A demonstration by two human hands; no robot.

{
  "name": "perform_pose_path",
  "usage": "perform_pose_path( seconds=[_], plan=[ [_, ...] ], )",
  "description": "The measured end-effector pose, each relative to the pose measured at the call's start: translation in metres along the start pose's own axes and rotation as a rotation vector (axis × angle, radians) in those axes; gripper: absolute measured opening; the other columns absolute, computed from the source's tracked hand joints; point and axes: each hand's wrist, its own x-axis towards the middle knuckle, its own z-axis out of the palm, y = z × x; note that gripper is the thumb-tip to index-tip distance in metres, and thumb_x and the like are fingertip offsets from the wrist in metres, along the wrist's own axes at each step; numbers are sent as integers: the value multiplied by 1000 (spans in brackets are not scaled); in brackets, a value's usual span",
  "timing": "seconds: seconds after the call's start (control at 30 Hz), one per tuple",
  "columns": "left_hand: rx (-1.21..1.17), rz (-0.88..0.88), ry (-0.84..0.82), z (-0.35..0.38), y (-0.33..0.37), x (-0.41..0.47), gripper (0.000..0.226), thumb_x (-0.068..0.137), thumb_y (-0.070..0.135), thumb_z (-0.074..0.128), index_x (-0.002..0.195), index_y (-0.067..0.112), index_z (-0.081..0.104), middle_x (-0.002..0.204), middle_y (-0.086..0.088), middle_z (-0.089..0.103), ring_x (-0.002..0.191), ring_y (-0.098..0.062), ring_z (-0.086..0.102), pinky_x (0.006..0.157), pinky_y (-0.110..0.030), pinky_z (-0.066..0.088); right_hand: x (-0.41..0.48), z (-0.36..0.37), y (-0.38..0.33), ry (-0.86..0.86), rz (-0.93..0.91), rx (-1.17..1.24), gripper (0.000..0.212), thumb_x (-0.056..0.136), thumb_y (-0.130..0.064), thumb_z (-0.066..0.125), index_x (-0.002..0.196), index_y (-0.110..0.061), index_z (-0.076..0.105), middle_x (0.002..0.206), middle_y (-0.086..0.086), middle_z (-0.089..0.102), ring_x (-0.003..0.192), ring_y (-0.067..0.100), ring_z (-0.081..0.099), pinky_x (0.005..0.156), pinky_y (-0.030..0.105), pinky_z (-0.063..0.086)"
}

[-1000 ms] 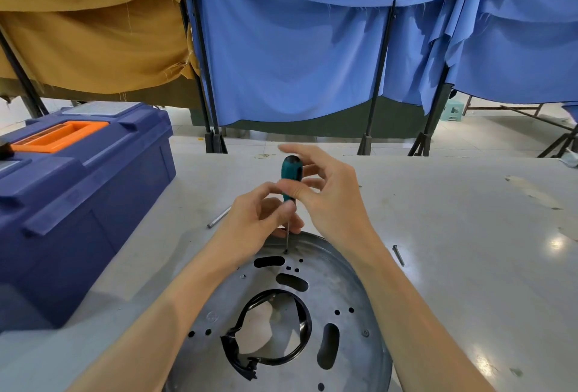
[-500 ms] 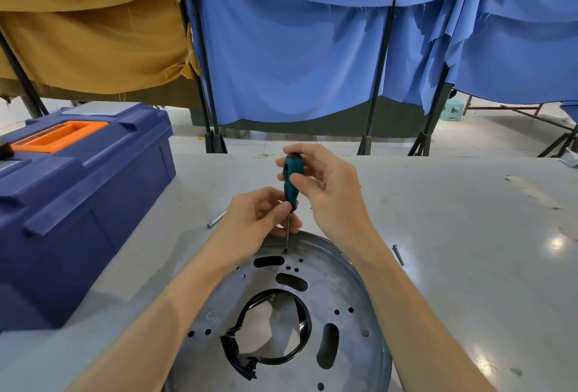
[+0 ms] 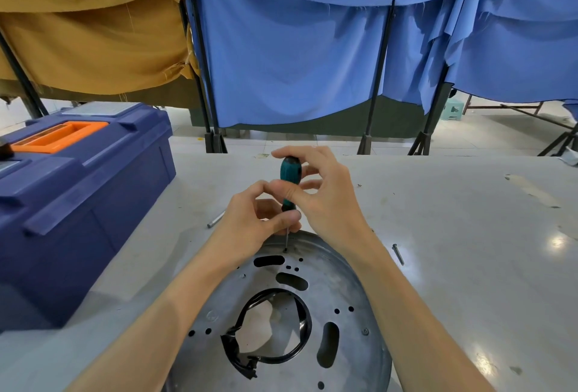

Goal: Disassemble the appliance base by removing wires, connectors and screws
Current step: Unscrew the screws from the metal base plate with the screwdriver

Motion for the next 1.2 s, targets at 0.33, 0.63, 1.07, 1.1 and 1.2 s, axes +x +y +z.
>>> perform_pose_path(
  seconds=[0.33, 0.63, 1.07, 1.1, 1.2],
  plan=[
    [-39, 16, 0, 2, 1, 0, 29, 84, 24, 66, 110, 13, 59, 80, -10, 73, 77, -25, 73, 72, -28, 58, 1, -1, 2, 4, 3, 10, 36, 83, -20, 74, 115, -33, 64, 108, -8, 56, 93, 1, 57, 85, 17, 51],
    [-44, -14, 9, 3, -1, 0, 30, 85, 27, 67, 105, 7, 60, 80, -10, 73, 78, -27, 72, 74, -33, 59, 1, -3, 2, 3, -2, 47, 29, 86, -14, 71, 109, -30, 65, 107, -4, 63, 95, 7, 60, 84, 23, 54],
    [-22, 3, -1, 4, 2, -1, 30, 83, 30, 63, 109, 14, 61, 82, -8, 73, 78, -25, 72, 73, -32, 58, 2, -1, 3, 40, 18, 7, 37, 83, -17, 74, 116, -30, 64, 107, -6, 60, 94, 7, 59, 81, 19, 51],
    [-33, 9, -15, 5, 1, -2, 24, 88, 28, 58, 109, 16, 62, 83, -8, 74, 79, -25, 72, 74, -32, 59, 3, -2, 3, 57, 30, 29, 40, 84, -12, 73, 118, -28, 64, 105, -5, 63, 93, 8, 61, 82, 22, 52],
    [-57, -2, -18, 6, 1, -1, 14, 97, 10, 51, 104, 12, 63, 81, -7, 75, 79, -26, 73, 74, -32, 59, 4, -6, 3, 39, 39, 117, 39, 88, 4, 62, 119, -19, 62, 103, 1, 70, 97, 17, 67, 90, 39, 55]
  ],
)
